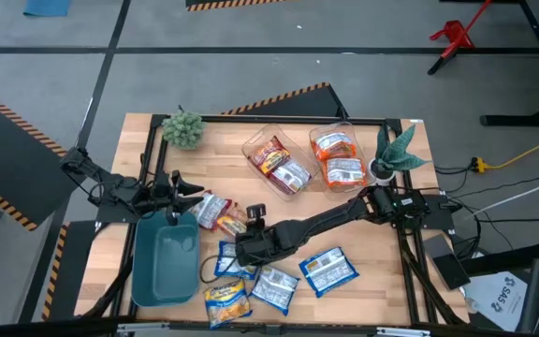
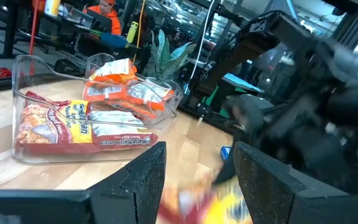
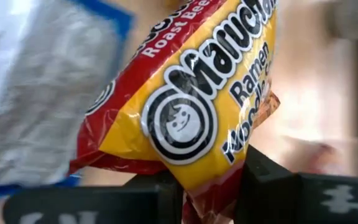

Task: Sort Maruchan noodles
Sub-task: Put the red noodle pack into the left transparent bin

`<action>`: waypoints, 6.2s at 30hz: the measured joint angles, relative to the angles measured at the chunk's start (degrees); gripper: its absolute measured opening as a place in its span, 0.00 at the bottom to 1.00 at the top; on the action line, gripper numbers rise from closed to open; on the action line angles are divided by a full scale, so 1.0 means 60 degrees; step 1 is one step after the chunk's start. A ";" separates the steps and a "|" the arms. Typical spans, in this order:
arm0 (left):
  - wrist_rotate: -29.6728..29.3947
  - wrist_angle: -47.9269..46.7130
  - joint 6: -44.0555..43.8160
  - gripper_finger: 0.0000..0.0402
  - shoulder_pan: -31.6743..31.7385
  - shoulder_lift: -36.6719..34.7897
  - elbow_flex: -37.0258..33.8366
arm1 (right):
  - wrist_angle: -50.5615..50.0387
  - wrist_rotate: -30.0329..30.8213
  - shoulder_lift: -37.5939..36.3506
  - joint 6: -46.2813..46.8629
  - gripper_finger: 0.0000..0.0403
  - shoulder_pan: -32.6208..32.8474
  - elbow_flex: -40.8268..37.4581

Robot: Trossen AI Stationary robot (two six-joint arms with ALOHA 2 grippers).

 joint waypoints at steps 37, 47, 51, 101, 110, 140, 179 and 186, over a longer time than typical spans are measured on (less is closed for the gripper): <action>0.0041 -0.0002 0.0305 0.46 -0.0003 0.0000 0.0000 | -0.6665 0.0792 -0.0870 0.0415 0.16 -0.3167 0.0549; -0.0028 0.0002 0.0296 0.46 -0.0003 0.0000 0.0000 | -0.1764 0.0336 -0.4871 -0.1312 0.17 -0.3204 -0.4461; -0.0030 -0.0001 0.0289 0.46 -0.0002 0.0000 0.0000 | 0.1141 0.0085 -0.5673 -0.2392 0.17 -0.3326 -0.6604; -0.0765 -0.0031 0.0216 0.46 -0.0003 0.0000 0.0000 | 0.1994 -0.2748 -0.5494 -0.2628 0.39 -0.4484 -0.5915; -0.0753 -0.0031 0.0219 0.46 -0.0003 0.0000 0.0000 | 0.2016 -0.3617 -0.5494 -0.1794 0.34 -0.4815 -0.7070; -0.1369 -0.0067 -0.0749 0.46 -0.0001 -0.0003 0.0000 | 0.7100 -0.4992 -0.4723 0.1169 0.40 -0.2971 -0.5781; 0.2999 -0.8235 -0.6469 0.00 0.5049 0.8267 0.5267 | 0.7765 -0.4978 -0.3840 0.1974 0.51 -0.2988 -0.5610; 0.3915 -0.8394 -0.6214 0.00 0.5559 1.0217 0.5417 | 0.7779 -0.4981 -0.3836 0.1996 0.51 -0.2988 -0.5610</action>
